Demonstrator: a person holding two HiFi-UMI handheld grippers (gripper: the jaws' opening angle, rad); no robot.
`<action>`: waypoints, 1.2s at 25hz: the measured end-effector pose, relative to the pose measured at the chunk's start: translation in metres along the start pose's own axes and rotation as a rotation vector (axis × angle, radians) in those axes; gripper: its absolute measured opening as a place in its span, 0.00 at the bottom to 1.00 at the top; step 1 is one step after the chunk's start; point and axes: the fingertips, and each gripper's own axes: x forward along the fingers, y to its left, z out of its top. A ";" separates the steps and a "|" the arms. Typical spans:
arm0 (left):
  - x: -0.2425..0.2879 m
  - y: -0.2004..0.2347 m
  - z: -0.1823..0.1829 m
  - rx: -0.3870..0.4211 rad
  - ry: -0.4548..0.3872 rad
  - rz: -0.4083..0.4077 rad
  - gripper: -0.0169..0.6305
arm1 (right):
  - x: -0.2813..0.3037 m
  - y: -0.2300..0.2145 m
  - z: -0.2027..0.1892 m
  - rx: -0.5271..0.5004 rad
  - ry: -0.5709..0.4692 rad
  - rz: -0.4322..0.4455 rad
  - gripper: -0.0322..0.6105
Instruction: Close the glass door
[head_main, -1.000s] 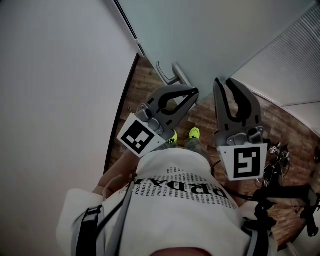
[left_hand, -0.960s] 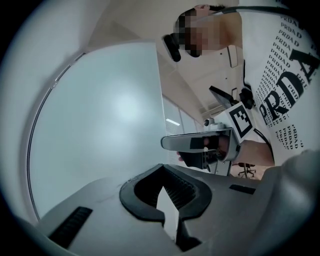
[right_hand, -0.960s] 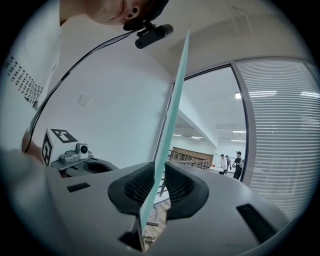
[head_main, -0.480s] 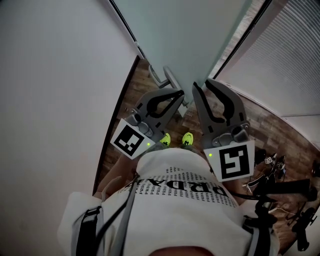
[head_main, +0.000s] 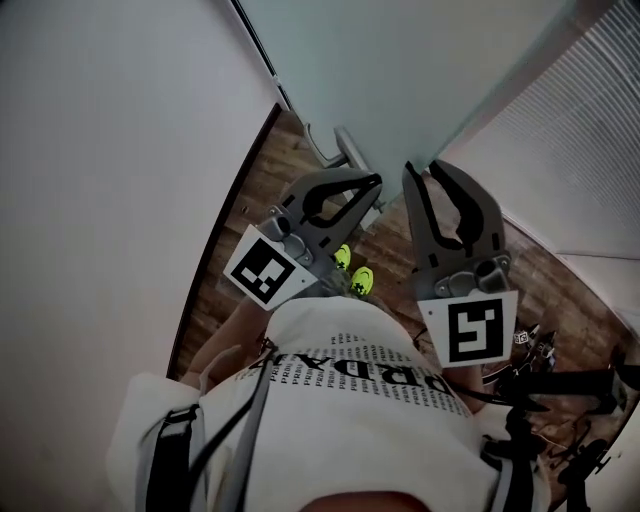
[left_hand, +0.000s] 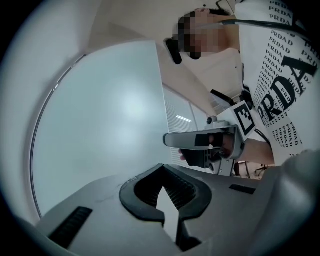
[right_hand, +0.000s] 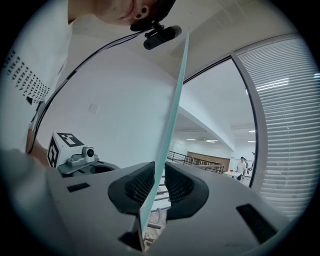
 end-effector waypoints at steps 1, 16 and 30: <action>0.001 -0.001 -0.002 -0.006 -0.002 -0.011 0.02 | -0.001 -0.001 -0.002 -0.007 0.006 -0.011 0.11; 0.009 -0.003 0.017 -0.013 -0.072 -0.161 0.02 | -0.011 -0.015 0.006 -0.051 0.061 -0.177 0.11; 0.008 0.002 0.011 0.001 -0.108 0.019 0.02 | 0.003 0.001 0.011 -0.115 0.000 0.026 0.11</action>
